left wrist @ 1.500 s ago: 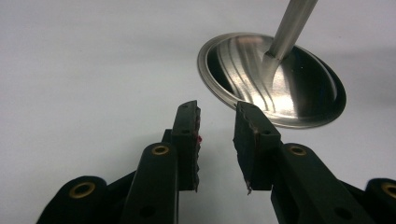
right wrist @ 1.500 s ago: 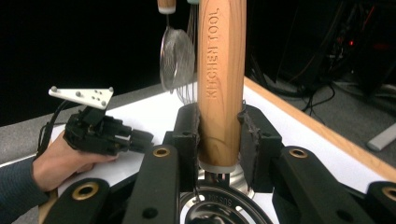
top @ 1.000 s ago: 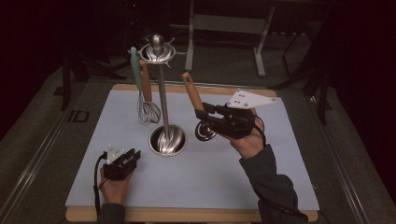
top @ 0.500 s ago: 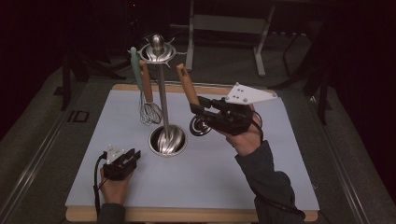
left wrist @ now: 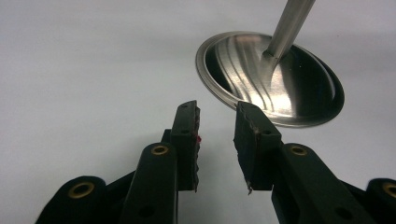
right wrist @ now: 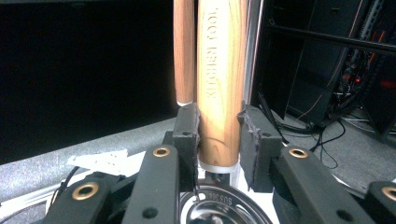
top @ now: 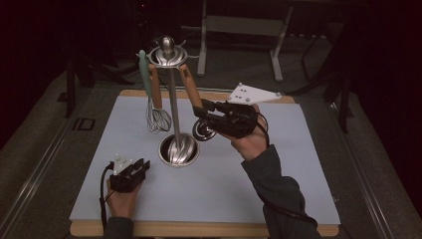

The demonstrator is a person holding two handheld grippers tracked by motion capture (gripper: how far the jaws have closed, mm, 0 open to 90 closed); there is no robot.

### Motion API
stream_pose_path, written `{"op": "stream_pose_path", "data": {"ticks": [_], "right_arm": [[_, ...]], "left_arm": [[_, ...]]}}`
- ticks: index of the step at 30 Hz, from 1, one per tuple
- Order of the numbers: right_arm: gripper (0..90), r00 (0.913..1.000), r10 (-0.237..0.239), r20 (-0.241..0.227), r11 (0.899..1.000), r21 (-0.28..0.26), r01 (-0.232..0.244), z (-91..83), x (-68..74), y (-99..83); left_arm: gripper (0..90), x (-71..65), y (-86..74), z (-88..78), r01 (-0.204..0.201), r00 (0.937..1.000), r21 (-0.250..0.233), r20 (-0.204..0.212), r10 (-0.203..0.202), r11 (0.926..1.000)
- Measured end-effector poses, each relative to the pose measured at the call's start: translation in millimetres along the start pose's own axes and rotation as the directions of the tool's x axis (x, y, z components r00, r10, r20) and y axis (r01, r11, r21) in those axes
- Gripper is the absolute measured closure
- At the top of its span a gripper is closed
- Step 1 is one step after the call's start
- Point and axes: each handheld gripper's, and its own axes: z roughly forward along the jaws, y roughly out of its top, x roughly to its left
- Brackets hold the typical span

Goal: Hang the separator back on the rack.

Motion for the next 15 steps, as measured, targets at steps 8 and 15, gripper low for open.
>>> {"op": "stream_pose_path", "data": {"ticks": [8, 15], "right_arm": [[70.1, 1.0000, 0.005, -0.006, 1.000, 0.006, -0.005, 10.0, 0.5, 0.1], [69.6, 0.9985, 0.040, -0.038, 0.998, 0.045, -0.038, 21.6, -9.2, -2.8]], "left_arm": [[69.9, 0.1, 0.0, 0.1, -0.001, 1.0000, 0.001, 0.001, 0.001, 1.0000], [69.9, 0.2, 0.1, -0.1, 0.000, 1.0000, 0.001, 0.002, 0.000, 1.0000]]}}
